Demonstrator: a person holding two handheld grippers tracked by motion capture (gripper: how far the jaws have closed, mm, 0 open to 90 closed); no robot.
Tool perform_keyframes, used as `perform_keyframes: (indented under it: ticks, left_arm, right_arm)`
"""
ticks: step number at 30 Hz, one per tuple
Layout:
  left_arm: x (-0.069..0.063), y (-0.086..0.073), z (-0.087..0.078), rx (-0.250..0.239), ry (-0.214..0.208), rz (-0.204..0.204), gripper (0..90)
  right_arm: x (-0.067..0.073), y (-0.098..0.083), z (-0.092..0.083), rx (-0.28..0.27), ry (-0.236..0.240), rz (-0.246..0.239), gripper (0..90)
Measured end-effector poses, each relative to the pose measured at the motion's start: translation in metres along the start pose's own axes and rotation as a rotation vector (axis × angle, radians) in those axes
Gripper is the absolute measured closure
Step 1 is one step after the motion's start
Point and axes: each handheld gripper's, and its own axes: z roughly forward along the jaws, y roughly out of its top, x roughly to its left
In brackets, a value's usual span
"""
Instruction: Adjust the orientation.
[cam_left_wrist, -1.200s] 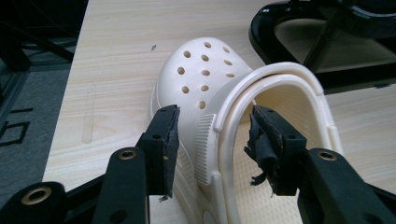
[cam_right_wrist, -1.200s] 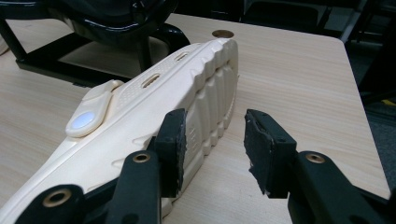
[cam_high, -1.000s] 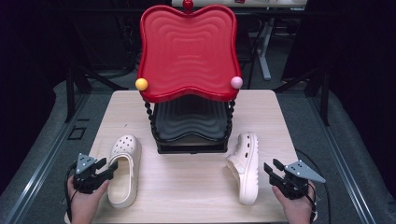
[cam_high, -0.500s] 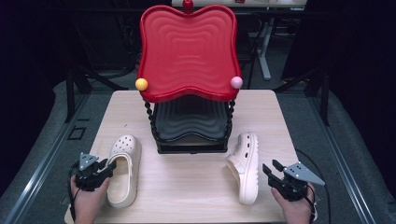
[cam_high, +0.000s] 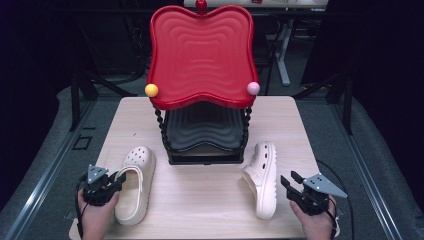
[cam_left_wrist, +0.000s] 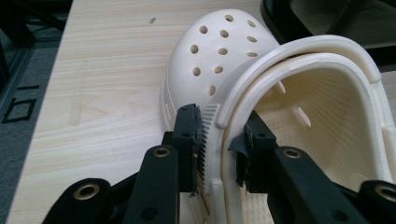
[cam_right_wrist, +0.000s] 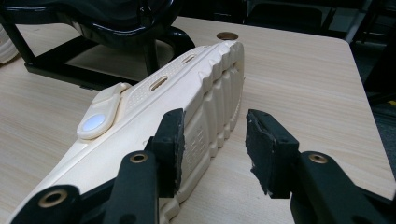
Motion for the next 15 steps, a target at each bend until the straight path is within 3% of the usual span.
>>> perform_keyframes:
  ticks: [4, 8, 13, 14, 15]
  left_arm:
    - [-0.007, 0.000, 0.002, -0.004, -0.006, 0.008, 71.6]
    - [-0.013, 0.000, 0.004, -0.017, -0.022, -0.013, 71.2]
    - [-0.019, 0.000, 0.006, -0.024, -0.043, 0.002, 69.2]
    - [-0.019, -0.001, 0.006, -0.023, -0.050, -0.004, 69.2]
    - [-0.017, -0.002, 0.006, -0.025, -0.074, -0.039, 65.0]
  right_arm:
    - [0.000, 0.000, 0.000, -0.007, 0.002, 0.003, 57.3]
    - [0.001, 0.001, 0.000, 0.005, 0.008, -0.005, 61.7]
    - [0.007, 0.003, 0.000, 0.003, 0.019, -0.019, 66.4]
    - [0.007, 0.003, 0.000, 0.003, 0.019, -0.019, 66.4]
    - [0.009, 0.004, 0.000, 0.005, 0.019, -0.030, 67.6]
